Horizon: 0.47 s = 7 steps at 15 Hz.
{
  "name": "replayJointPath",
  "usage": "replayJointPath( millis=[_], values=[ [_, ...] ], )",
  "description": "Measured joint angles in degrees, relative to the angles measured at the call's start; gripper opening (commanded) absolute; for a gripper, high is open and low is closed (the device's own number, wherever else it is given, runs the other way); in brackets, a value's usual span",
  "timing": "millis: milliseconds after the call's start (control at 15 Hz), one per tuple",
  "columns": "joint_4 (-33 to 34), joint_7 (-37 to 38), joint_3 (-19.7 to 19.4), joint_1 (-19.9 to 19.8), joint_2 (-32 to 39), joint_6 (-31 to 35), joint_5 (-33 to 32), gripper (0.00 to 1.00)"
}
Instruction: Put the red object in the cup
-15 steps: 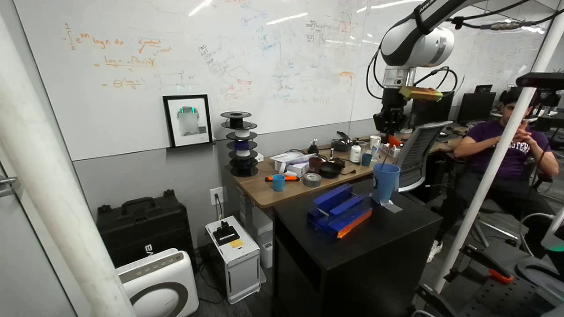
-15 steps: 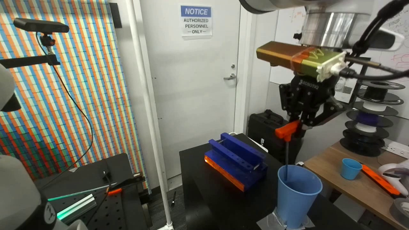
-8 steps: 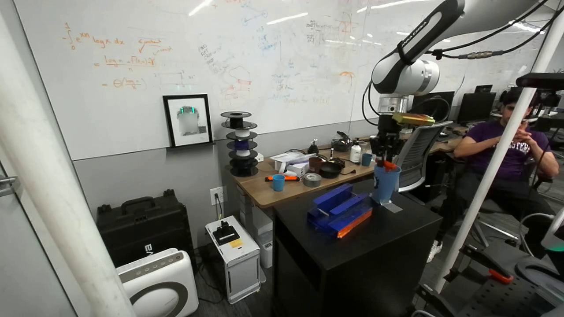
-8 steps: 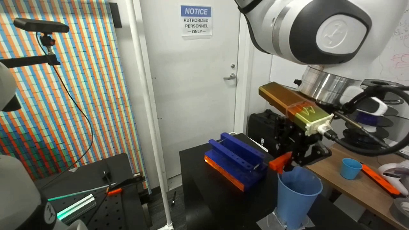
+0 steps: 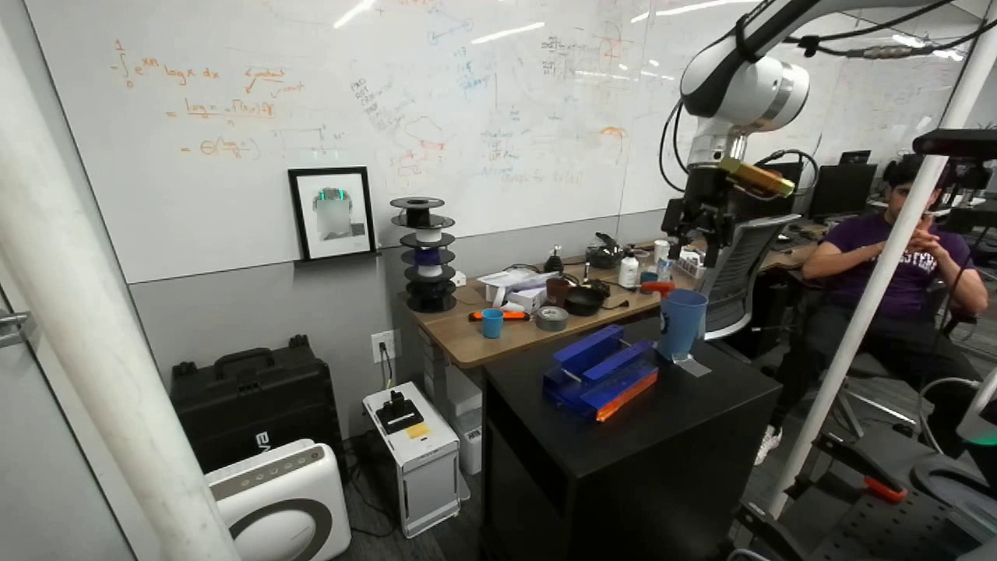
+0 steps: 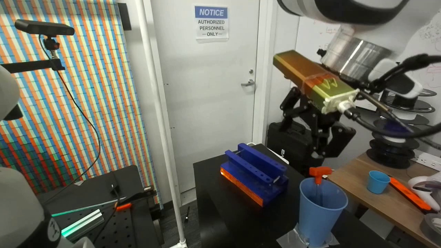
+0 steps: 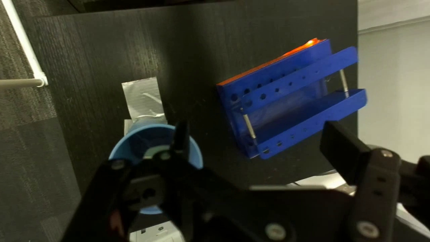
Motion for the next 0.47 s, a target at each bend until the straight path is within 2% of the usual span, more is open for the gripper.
replayJointPath(
  millis=[267, 467],
  values=[
    [-5.0, -5.5, 0.0, 0.6, -12.4, -9.9, 0.9, 0.99],
    [-10.3, -8.0, 0.1, 2.7, -21.4, -16.9, 0.8, 1.00]
  ],
)
